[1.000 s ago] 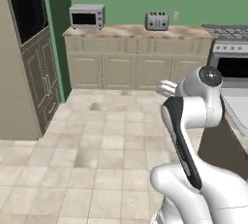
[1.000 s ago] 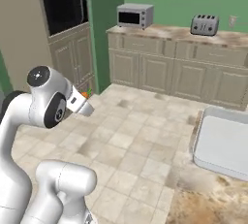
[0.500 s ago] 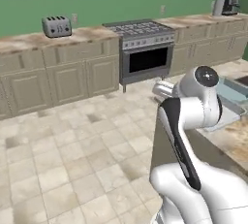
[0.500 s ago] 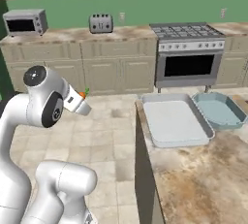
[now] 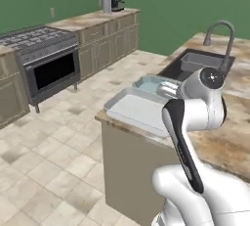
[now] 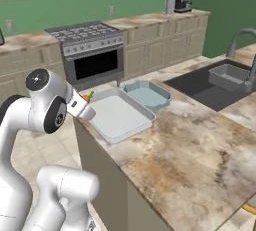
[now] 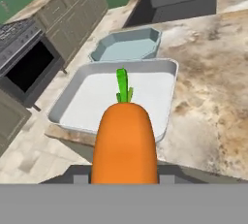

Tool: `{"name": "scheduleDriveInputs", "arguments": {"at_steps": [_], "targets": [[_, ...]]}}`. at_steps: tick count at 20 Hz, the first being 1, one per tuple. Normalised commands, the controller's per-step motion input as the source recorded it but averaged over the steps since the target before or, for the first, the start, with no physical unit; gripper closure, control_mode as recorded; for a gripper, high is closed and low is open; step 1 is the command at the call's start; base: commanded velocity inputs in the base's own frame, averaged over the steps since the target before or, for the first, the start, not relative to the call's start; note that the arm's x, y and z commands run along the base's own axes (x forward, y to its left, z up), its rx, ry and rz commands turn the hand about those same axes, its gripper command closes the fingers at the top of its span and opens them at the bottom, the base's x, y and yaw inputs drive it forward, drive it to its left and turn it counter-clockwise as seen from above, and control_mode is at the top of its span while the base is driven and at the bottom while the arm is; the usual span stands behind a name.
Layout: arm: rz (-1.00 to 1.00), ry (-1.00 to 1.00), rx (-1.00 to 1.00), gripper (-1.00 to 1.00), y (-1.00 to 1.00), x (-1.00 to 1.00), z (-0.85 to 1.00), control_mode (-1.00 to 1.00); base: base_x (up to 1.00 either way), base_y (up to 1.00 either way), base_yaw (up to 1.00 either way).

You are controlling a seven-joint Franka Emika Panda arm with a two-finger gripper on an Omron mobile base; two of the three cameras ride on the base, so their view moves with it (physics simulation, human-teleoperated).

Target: Place one carrot and one steak in each tupperware on the nearby counter, to pack two identical lunches.

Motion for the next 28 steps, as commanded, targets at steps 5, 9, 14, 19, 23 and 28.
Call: {"name": "scheduleDriveInputs", "arguments": {"at_steps": [5, 9, 14, 19, 23, 28], "targets": [[0.00, 0.00, 0.00, 1.00, 0.00, 0.00, 0.00, 1.00, 1.00, 0.77, -0.58], [-0.09, 0.05, 0.00, 1.00, -0.07, 0.43, -0.01, -1.00, 0.50, 0.16, -0.27], [-0.13, 0.37, 0.02, 1.00, 0.10, 0.94, -0.47, -1.00, 0.00, 0.00, 0.00], [-0.04, 0.36, 0.13, 1.00, 0.19, 0.82, -0.43, -1.00, 0.00, 0.00, 0.00], [0.00, 0.24, 0.05, 1.00, 0.05, 0.62, -0.94, -1.00, 0.00, 0.00, 0.00], [0.00, 0.06, -0.03, 1.00, 0.02, 0.70, -0.83, -1.00, 0.00, 0.00, 0.00]]}}
